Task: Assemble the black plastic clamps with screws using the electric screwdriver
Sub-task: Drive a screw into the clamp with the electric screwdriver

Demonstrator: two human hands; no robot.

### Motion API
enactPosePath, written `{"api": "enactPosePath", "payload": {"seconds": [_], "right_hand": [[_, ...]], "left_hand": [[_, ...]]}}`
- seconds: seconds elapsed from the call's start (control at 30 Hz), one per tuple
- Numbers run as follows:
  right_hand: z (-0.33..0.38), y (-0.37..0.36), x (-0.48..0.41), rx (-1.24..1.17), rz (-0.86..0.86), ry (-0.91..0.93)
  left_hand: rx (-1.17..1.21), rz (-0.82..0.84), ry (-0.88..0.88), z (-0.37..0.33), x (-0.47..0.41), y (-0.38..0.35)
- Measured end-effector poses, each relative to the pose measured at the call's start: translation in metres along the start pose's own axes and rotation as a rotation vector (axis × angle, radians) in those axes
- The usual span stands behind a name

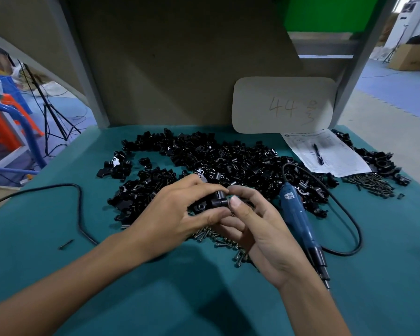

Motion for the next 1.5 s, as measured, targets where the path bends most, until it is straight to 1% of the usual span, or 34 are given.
{"api": "enactPosePath", "payload": {"seconds": [0.03,0.07,0.13,0.17,0.2,0.23,0.27,0.3,0.4,0.47,0.6,0.67,0.7,0.8,0.83,0.93,1.0,1.1,1.2,1.43,1.5], "right_hand": [[-0.002,0.006,-0.004,0.111,-0.023,0.016],[-0.004,0.015,-0.007,0.328,-0.068,0.045],[-0.012,0.035,-0.012,0.978,-0.144,0.06],[-0.02,0.045,-0.013,1.27,-0.119,0.003],[-0.029,0.053,-0.013,1.465,-0.076,-0.075],[-0.039,0.058,-0.011,1.572,-0.034,-0.14],[-0.048,0.061,-0.009,1.622,0.0,-0.174],[-0.055,0.061,-0.007,1.648,0.019,-0.168],[-0.07,0.056,-0.006,1.771,0.011,-0.035],[-0.075,0.051,-0.007,1.843,0.018,0.008],[-0.078,0.044,-0.011,1.904,0.075,0.006],[-0.076,0.044,-0.012,1.833,0.068,0.021],[-0.071,0.044,-0.011,1.72,0.011,0.013],[-0.059,0.049,-0.005,1.206,-0.151,-0.033],[-0.057,0.051,-0.003,1.106,-0.172,-0.013],[-0.056,0.046,-0.002,0.848,-0.205,0.013],[-0.059,0.041,-0.004,0.672,-0.257,0.003],[-0.065,0.036,-0.006,0.48,-0.316,-0.031],[-0.072,0.034,-0.007,0.363,-0.35,-0.08],[-0.081,0.036,-0.008,0.288,-0.308,-0.119],[-0.08,0.036,-0.008,0.329,-0.265,-0.121]], "left_hand": [[0.003,-0.014,0.027,0.007,0.002,-0.003],[-0.002,-0.029,0.061,0.016,0.004,-0.005],[-0.054,-0.074,0.106,0.035,0.011,-0.012],[-0.101,-0.093,0.109,0.045,0.016,-0.016],[-0.151,-0.103,0.104,0.053,0.021,-0.022],[-0.192,-0.103,0.094,0.062,0.027,-0.029],[-0.223,-0.095,0.085,0.069,0.034,-0.038],[-0.244,-0.081,0.079,0.076,0.042,-0.048],[-0.269,-0.032,0.075,0.085,0.06,-0.073],[-0.268,0.007,0.07,0.085,0.065,-0.084],[-0.259,0.041,0.061,0.083,0.063,-0.091],[-0.247,0.036,0.075,0.083,0.063,-0.09],[-0.245,0.031,0.079,0.083,0.063,-0.09],[-0.242,0.004,0.087,0.083,0.064,-0.088],[-0.237,-0.003,0.091,0.083,0.064,-0.088],[-0.229,-0.007,0.095,0.083,0.064,-0.088],[-0.243,-0.012,0.095,0.083,0.064,-0.088],[-0.271,-0.027,0.107,0.083,0.066,-0.089],[-0.269,-0.015,0.131,0.083,0.066,-0.089],[-0.269,-0.005,0.134,0.083,0.066,-0.089],[-0.274,0.0,0.135,0.083,0.066,-0.089]]}}
Point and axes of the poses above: each hand's wrist, its own x-axis away from the middle knuckle, its own y-axis out of the back of the hand, z = x × y, the point moved 2 cm from there along -x, towards the middle knuckle, and after that the axes turned 3 degrees about z, right-handed, at the moved point
